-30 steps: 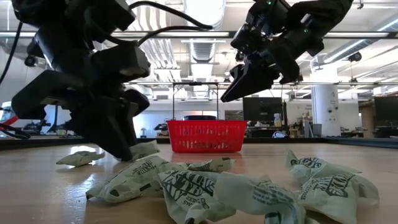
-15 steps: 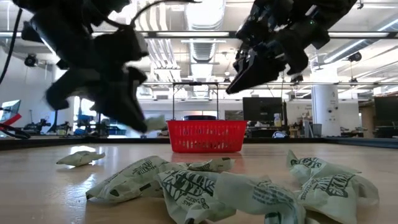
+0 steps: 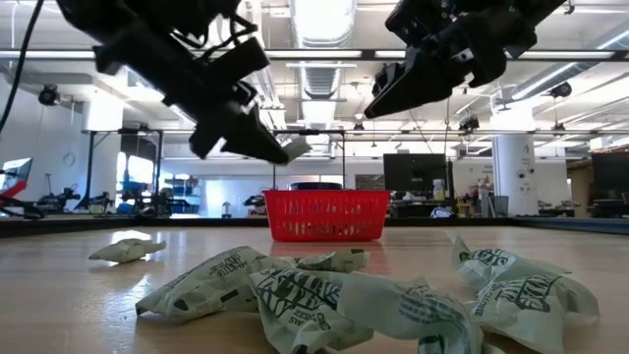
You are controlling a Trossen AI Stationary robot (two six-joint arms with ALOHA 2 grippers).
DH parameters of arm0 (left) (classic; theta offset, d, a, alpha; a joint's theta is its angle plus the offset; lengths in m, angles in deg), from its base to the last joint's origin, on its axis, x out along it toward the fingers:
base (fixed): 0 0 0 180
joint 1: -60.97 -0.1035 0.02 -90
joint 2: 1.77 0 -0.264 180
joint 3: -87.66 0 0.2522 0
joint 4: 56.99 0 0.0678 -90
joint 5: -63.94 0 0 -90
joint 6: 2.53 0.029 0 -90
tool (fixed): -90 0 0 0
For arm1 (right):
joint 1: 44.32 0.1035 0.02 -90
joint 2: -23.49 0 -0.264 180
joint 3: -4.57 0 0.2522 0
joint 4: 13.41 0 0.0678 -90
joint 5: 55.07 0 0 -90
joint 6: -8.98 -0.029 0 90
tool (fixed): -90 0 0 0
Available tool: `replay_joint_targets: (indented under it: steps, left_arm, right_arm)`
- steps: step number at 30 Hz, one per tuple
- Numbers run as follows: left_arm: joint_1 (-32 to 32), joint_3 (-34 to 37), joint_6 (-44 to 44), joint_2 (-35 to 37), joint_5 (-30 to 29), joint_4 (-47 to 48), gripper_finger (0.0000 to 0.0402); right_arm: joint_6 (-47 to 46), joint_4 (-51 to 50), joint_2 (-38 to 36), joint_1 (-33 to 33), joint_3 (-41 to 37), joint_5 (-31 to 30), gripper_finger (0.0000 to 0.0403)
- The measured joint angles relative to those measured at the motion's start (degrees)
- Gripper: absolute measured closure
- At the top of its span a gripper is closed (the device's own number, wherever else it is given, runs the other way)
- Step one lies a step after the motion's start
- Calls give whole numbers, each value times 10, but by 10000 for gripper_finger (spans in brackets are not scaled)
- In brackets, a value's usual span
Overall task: Pick and place items into bin
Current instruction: Put the stevia packet into the red bin
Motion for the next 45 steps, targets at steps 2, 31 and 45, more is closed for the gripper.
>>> replay_joint_targets:
  steps: [2,31,45]
  left_arm:
    - [-17,0,0,0,21,3,392]
    - [-35,-15,27,0,146,24,261]
    - [19,-13,-31,106,330,76,261]
  right_arm:
    - [0,-1,2,3,0,0,333]
    - [-74,-69,5,43,-3,4,328]
    - [-81,-75,5,67,-3,-3,335]
